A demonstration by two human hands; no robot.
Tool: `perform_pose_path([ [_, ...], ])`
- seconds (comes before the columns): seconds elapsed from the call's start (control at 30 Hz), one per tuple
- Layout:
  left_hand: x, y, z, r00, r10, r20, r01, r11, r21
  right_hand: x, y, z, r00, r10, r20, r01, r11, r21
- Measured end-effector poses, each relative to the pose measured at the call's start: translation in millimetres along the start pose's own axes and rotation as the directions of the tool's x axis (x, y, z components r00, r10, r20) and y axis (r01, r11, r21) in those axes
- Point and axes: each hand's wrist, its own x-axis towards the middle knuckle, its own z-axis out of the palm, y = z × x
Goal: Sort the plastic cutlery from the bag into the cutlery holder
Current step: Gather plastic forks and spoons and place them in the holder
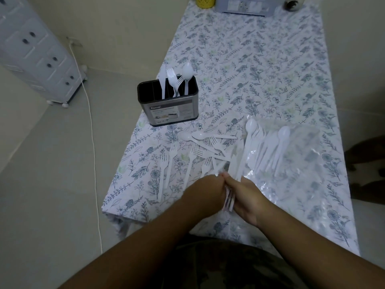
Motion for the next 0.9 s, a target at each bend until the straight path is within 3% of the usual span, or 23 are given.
perform_pose_path([
  [0.07, 13.2, -6.9, 8.9, 0.996, 0.009, -0.088, -0.009, 1.0, 0.003, 1.4, -0.2, -7.8, 0.997, -0.022, -0.067, 0.022, 1.0, -0.007],
  [0.2, 36.8, -32.0, 30.1, 0.973, 0.015, -0.229, 0.04, 0.971, 0.236, 3.4, -1.6, -21.8, 0.987, 0.001, -0.16, 0.005, 0.999, 0.037],
  [0.33, 30.0, -62.5, 42.1, 0.996, -0.009, -0.093, 0.046, 0.915, 0.401, 2.5, -1.2, -31.9, 0.985, 0.01, -0.171, -0.013, 1.0, -0.016],
  [0.43, 9.0, -75.1, 47.4, 0.988, -0.075, -0.136, 0.118, 0.929, 0.351, -0.4, -0.6, -32.6, 0.99, 0.021, -0.136, -0.035, 0.994, -0.099],
  [0.63, -1.5, -73.2, 51.1, 0.935, -0.162, -0.314, 0.222, 0.961, 0.165, -9.8, 4.5, -18.8, 0.999, -0.025, -0.031, 0.009, 0.9, -0.435],
  [0.8, 42.3, -67.3, 37.1, 0.965, -0.089, -0.245, 0.139, 0.971, 0.195, -12.6, 0.4, -15.4, 0.998, -0.011, -0.055, -0.013, 0.908, -0.418],
  [0.9, 58.9, -72.1, 28.1, 0.978, -0.126, -0.168, 0.163, 0.961, 0.224, -8.2, -0.2, -19.2, 0.999, -0.018, -0.039, 0.003, 0.933, -0.36],
])
